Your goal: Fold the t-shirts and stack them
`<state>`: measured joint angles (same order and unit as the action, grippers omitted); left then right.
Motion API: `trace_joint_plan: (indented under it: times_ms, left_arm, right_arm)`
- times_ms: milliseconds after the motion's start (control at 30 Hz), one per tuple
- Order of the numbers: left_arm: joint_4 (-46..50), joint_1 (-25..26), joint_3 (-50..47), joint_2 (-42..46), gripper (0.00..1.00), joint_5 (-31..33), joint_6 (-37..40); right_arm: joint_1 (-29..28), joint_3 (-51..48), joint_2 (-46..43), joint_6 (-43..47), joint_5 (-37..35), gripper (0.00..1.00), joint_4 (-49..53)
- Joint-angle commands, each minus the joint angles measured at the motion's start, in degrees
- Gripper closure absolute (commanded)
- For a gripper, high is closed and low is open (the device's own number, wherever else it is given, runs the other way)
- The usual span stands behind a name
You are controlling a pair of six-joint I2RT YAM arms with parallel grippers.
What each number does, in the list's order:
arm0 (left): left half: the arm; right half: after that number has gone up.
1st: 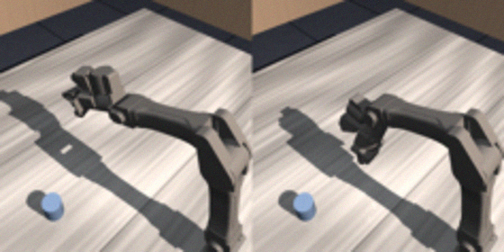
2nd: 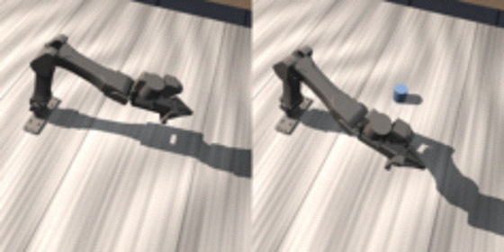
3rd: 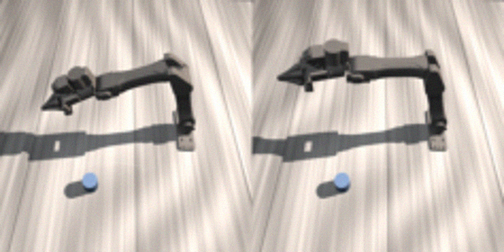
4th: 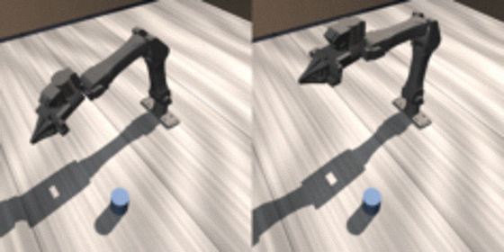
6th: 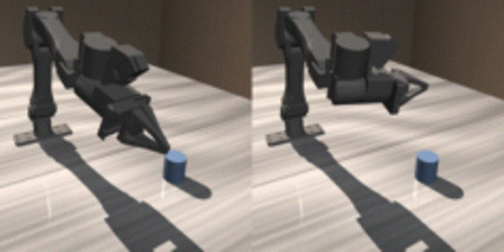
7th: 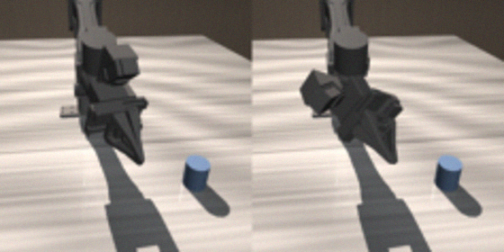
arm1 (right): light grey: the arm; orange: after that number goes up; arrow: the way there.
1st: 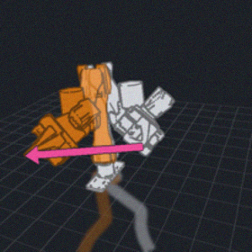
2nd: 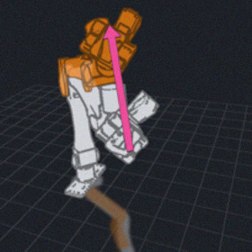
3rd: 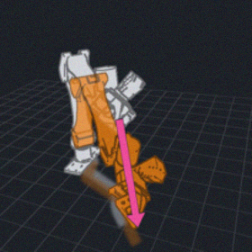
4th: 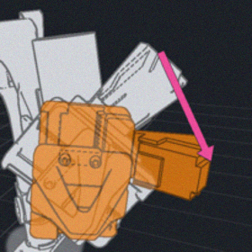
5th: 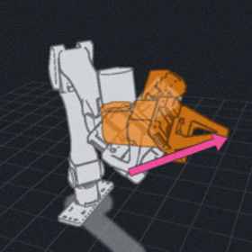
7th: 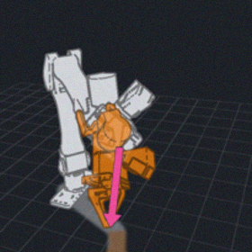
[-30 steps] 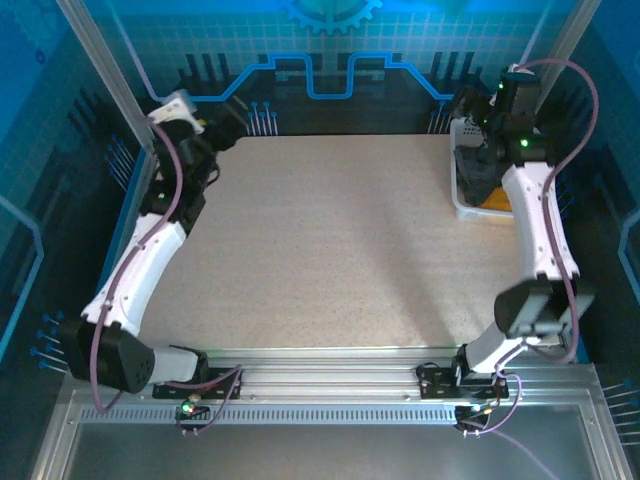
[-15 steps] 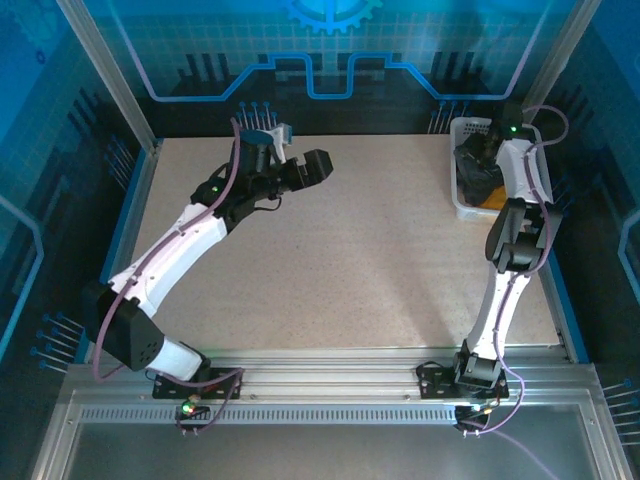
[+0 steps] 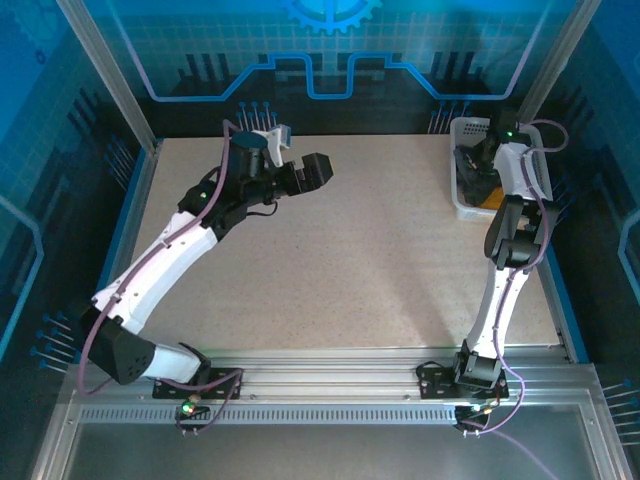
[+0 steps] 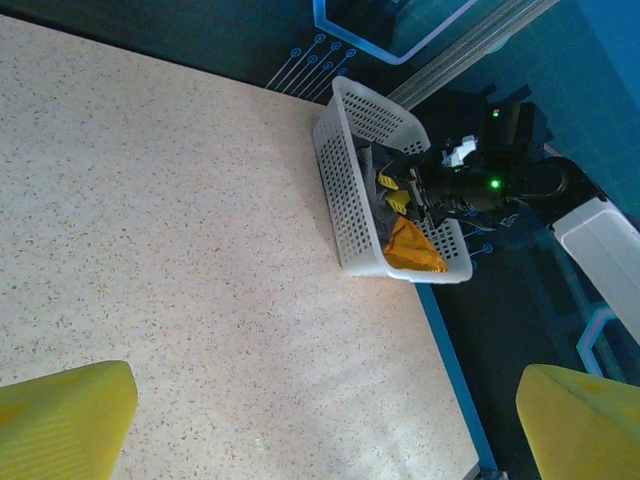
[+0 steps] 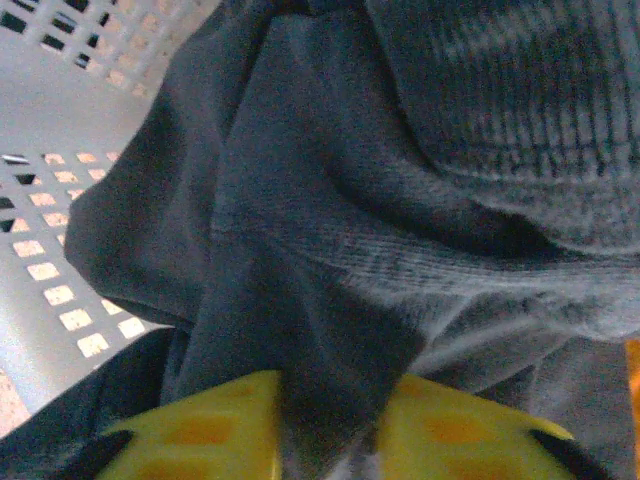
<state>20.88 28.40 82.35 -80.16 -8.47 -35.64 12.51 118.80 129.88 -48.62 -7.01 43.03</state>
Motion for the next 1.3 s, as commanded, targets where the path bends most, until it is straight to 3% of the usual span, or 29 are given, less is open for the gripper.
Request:
trace_joint_plan:
  times_ms: [0,67,233,400,467,533,600,767,967,1100,1267]
  left_arm:
    - [2.43,0.59,-0.96,1.66,0.01,-0.54,1.12]
    - [2.67,0.60,-1.27,2.00,0.01,0.05,0.92]
    - [3.24,0.57,-1.97,2.59,0.01,0.29,0.96]
    - [3.94,0.58,-2.95,3.17,0.01,1.78,-0.19]
    - [4.27,0.62,-3.37,3.02,0.01,2.66,-0.55]
    - [4.96,0.55,-3.63,2.66,0.01,3.98,-1.25]
    - [5.72,0.59,-3.61,2.06,0.01,4.99,-1.69]
    - [3.95,0.53,-4.54,1.24,0.01,3.73,-3.27]
    - [4.40,0.59,-4.30,0.96,0.01,3.93,-3.40]
    - [4.89,0.50,-5.07,1.66,0.01,5.13,-2.69]
    - [5.87,0.50,-5.99,3.31,0.01,7.34,-1.82]
  right_arm:
    - [-0.26,-2.50,-1.93,-1.56,-0.38,0.89,-2.62]
    - [-0.42,-5.54,-4.44,-2.07,-1.20,1.00,-4.92]
    - [-1.99,-11.98,-14.16,-1.25,-4.79,1.00,-11.20]
    - [-4.44,-11.48,-23.46,1.96,-7.45,1.00,-13.70]
    - [-4.86,-9.72,-25.79,0.28,-7.41,1.00,-13.26]
    - [-3.63,-14.82,-29.00,-5.51,-1.38,1.00,-17.64]
    - [-5.95,-17.64,-33.00,-3.43,-2.28,1.00,-23.07]
    - [-9.64,-13.20,-34.44,-3.12,0.97,1.00,-21.90]
    - [-14.22,-3.22,-36.61,5.49,-0.49,1.00,-22.11]
    - [-15.27,2.40,-36.83,7.92,4.87,1.00,-28.06]
    - [-20.15,17.16,-32.95,13.40,11.36,1.00,-30.66]
